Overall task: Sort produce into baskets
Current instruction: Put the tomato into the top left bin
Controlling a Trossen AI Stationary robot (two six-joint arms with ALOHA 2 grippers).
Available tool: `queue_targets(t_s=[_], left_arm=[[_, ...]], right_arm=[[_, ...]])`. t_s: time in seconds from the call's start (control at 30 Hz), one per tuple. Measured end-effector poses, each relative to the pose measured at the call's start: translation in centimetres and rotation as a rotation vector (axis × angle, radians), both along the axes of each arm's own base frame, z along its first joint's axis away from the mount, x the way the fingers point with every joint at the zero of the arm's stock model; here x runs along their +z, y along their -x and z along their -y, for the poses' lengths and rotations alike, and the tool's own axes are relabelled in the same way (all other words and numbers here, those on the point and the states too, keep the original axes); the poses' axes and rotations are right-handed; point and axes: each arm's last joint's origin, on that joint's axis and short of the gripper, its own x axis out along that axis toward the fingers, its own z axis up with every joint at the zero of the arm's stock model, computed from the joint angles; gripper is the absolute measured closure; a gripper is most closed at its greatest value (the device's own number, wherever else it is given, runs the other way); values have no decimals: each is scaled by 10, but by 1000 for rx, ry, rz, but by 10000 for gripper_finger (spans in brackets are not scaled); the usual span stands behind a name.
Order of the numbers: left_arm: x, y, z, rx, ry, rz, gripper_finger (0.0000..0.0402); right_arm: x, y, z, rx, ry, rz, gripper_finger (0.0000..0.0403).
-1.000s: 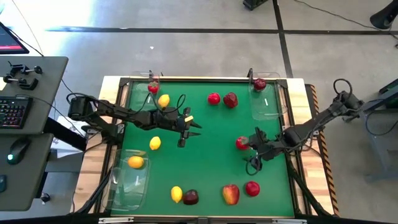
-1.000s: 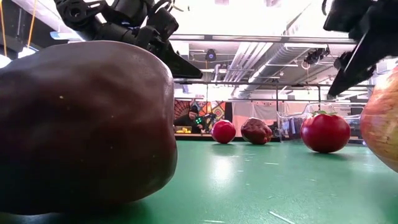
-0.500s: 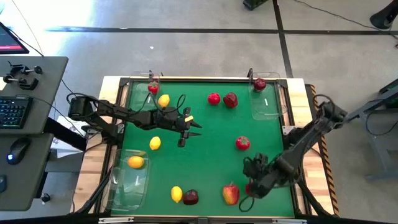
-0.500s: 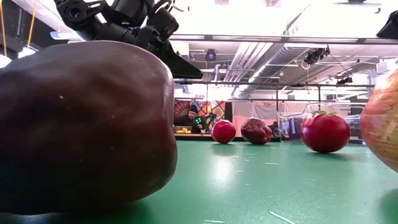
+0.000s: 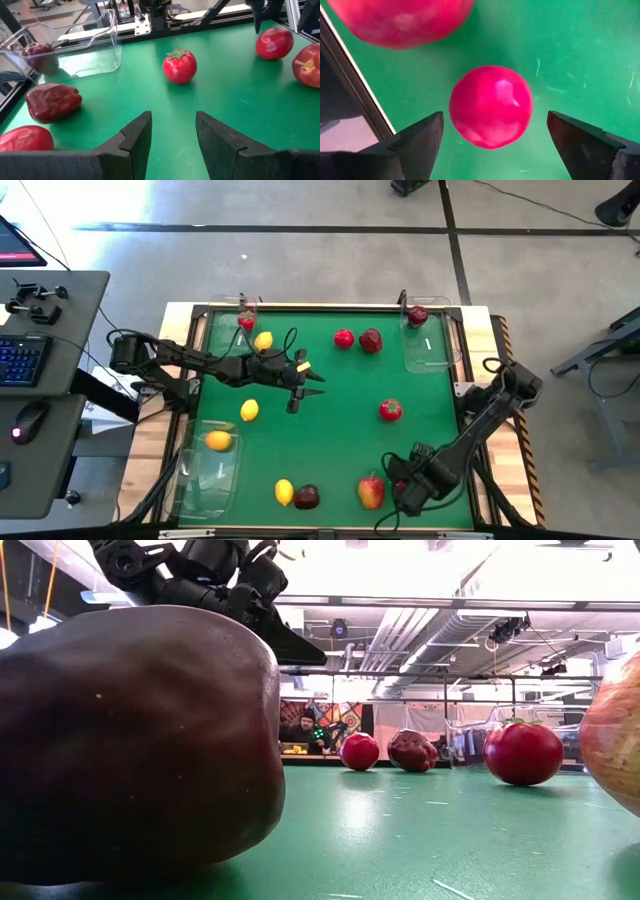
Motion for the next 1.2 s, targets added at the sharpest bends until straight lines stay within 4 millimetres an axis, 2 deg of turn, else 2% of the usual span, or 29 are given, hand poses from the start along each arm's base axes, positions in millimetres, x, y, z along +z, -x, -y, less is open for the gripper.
queue_targets(t_s=[0.27, 0.47, 0.8, 1.0, 1.2], left_arm=[[0, 0, 0, 4, 10, 0, 259], [0, 0, 0, 4, 10, -2, 259], [0, 0, 0, 7, 0, -1, 259], [0, 0, 0, 7, -1, -1, 259], [0, 0, 0, 2, -15, 1, 259]], right_arm=[[-5, -3, -3, 2, -15, 12, 54], [-19, -1, -1, -17, -53, 5, 54], [-24, 2, 1, 11, -35, -4, 54], [-36, -2, -2, 38, -18, -16, 55], [-41, -5, -3, 61, -34, -40, 76]])
